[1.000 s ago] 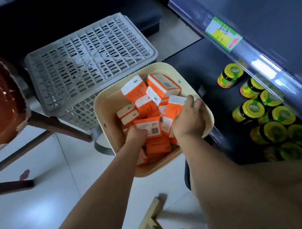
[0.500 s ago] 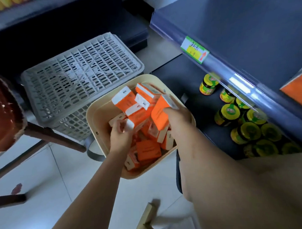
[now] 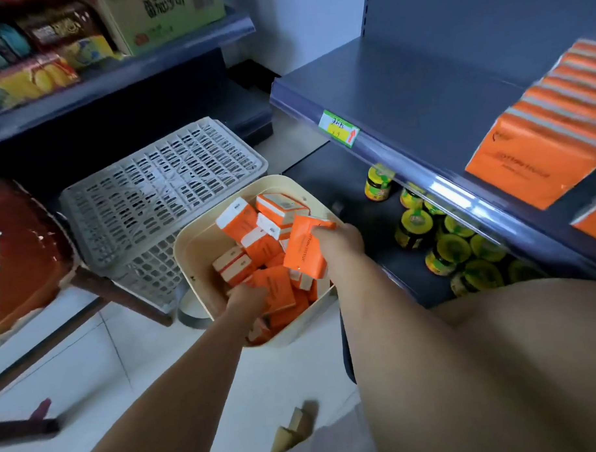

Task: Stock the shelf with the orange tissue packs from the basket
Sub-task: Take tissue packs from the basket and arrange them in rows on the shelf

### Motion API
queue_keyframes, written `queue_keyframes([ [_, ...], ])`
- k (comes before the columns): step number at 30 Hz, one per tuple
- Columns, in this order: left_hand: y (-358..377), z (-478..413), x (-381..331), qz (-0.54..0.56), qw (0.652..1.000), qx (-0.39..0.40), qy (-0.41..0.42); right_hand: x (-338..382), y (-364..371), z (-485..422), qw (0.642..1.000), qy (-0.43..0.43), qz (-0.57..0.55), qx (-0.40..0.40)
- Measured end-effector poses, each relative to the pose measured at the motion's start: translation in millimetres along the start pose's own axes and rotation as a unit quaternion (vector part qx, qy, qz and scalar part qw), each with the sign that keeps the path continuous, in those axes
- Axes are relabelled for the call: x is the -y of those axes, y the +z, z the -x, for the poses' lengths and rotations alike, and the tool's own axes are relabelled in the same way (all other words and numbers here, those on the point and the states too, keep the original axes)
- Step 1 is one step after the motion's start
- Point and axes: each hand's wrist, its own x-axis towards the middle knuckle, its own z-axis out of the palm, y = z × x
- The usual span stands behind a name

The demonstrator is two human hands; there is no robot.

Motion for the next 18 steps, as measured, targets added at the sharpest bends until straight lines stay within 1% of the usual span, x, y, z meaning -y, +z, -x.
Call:
queue_keyframes([
  [1, 3, 3, -4, -0.024, 1.0, -0.013, -0.007, -10, 3, -2, 1.0, -0.002, -0.008, 0.003],
  [3, 9, -6, -7, -0.093, 0.994, -0.054, 0.006, -23, 5, -4, 1.0, 0.023, 0.003, 0.009],
  [4, 13, -12, -11, -0.108, 0.993, -0.047, 0.026, -25, 5, -7, 0.999, 0.03, 0.021, 0.006],
  [6, 20, -29, -16, -0.116, 0.992, -0.004, 0.05, -24, 7, -15, 0.998, 0.023, 0.053, 0.015],
  [7, 21, -32, -19, -0.107, 0.993, 0.004, 0.047, -22, 10, -19, 0.998, 0.016, 0.058, 0.024],
  [9, 25, -43, -17, -0.064, 0.998, 0.0, 0.006, -19, 15, -23, 0.997, 0.007, 0.055, 0.045],
  [11, 27, -49, -13, -0.032, 0.999, -0.014, 0.006, -19, 18, -26, 0.998, 0.009, 0.019, 0.052],
  [14, 28, -47, -13, -0.057, 0.993, -0.059, 0.088, -19, 14, -22, 0.998, 0.01, -0.054, 0.03],
  [16, 22, -38, -19, -0.017, 0.99, -0.05, 0.134, -16, 11, -16, 0.996, 0.006, -0.083, 0.014],
  [18, 8, -19, -33, 0.034, 0.986, -0.019, 0.163, -9, 4, -16, 0.996, 0.011, -0.094, -0.002],
])
